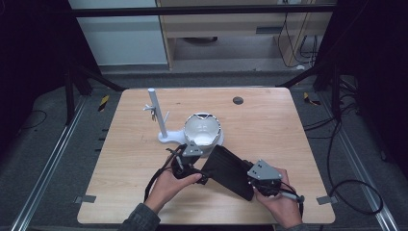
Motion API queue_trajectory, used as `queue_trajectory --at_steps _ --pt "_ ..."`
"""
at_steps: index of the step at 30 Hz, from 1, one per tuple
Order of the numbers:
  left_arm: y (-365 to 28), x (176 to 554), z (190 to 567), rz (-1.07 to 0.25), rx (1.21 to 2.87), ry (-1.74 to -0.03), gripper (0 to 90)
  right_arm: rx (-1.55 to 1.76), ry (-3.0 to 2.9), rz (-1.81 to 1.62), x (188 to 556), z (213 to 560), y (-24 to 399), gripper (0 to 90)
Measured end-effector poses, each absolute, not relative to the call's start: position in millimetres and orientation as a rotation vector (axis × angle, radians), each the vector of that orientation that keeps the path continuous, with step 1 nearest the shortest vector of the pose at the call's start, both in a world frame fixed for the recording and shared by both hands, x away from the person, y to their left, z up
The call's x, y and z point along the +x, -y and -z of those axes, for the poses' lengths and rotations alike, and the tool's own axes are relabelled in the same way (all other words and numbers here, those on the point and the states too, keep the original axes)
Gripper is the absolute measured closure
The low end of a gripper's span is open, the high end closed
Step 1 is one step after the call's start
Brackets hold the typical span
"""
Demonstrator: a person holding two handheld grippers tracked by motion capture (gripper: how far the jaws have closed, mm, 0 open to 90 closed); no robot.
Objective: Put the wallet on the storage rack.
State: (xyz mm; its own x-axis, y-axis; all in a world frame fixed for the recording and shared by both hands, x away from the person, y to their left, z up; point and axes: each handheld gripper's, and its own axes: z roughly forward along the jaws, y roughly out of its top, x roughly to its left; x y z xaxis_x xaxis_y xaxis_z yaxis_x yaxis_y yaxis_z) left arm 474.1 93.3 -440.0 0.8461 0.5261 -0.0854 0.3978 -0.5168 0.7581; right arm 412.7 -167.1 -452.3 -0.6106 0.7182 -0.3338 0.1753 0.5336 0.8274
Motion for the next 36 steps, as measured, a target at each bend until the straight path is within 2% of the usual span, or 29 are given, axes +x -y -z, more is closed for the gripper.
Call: queue_trajectory --at_steps 4,5,9,11,12,14,16,17,18,21,23,24,25,26,28,33,36 --pt "-88.5 479.6 441.3 -0.160 2.196 -0.668 15.6 0.714 -2.074 -1.064 412.3 450.4 168.0 83.6" --pt "-87.5 481.3 440.7 -0.140 2.195 -0.665 19.1 0.707 -2.066 -1.080 411.8 449.4 168.0 83.6" --pt "-82.5 486.7 437.7 -0.099 2.201 -0.653 22.1 0.700 -2.049 -1.106 411.2 447.3 168.5 83.6" --pt "-80.7 490.5 436.2 -0.076 2.194 -0.658 31.5 0.697 -2.033 -1.136 410.3 445.4 169.8 83.6" --pt "-80.1 492.5 434.9 -0.068 2.193 -0.663 31.5 0.697 -2.033 -1.136 410.3 445.4 169.8 83.6" --pt "-79.3 493.7 431.9 -0.062 2.196 -0.655 42.0 0.692 -2.032 -1.145 410.1 445.2 170.8 83.5" --pt "-79.1 493.5 426.6 -0.054 2.203 -0.655 48.5 0.693 -2.034 -1.150 409.8 446.1 171.6 83.5" --pt "-80.0 493.7 423.6 -0.039 2.202 -0.655 56.8 0.686 -2.048 -1.163 409.9 447.6 172.7 82.9" --pt "-81.0 493.7 420.0 -0.016 2.201 -0.657 56.8 0.686 -2.048 -1.163 409.9 447.6 172.7 82.9" --pt "-81.8 492.6 408.3 0.047 2.191 -0.643 70.8 0.677 -2.080 -1.168 409.3 450.3 174.0 80.9" --pt "-78.9 491.0 400.3 0.030 2.223 -0.634 75.1 0.675 -2.093 -1.175 407.7 451.7 174.7 78.4" --pt "-76.4 490.1 394.1 0.023 2.230 -0.640 76.7 0.676 -2.101 -1.187 406.7 451.7 175.0 76.2" --pt "-74.8 489.8 388.5 0.018 2.234 -0.641 79.2 0.666 -2.127 -1.197 405.2 452.6 175.3 67.9" --pt "-72.6 489.3 382.7 0.009 2.237 -0.635 79.2 0.666 -2.127 -1.197 405.2 452.6 175.3 67.9" --pt "-69.2 487.9 371.7 -0.024 2.258 -0.619 79.9 0.686 -2.192 -1.209 404.7 455.8 174.9 53.1" --pt "-63.9 483.2 343.1 -0.165 2.340 -0.577 80.3 0.705 -2.326 -1.131 408.0 471.2 174.2 25.9" --pt "-67.8 483.8 331.8 -0.201 2.352 -0.585 80.3 0.732 -2.330 -1.109 411.2 476.7 179.8 17.8"
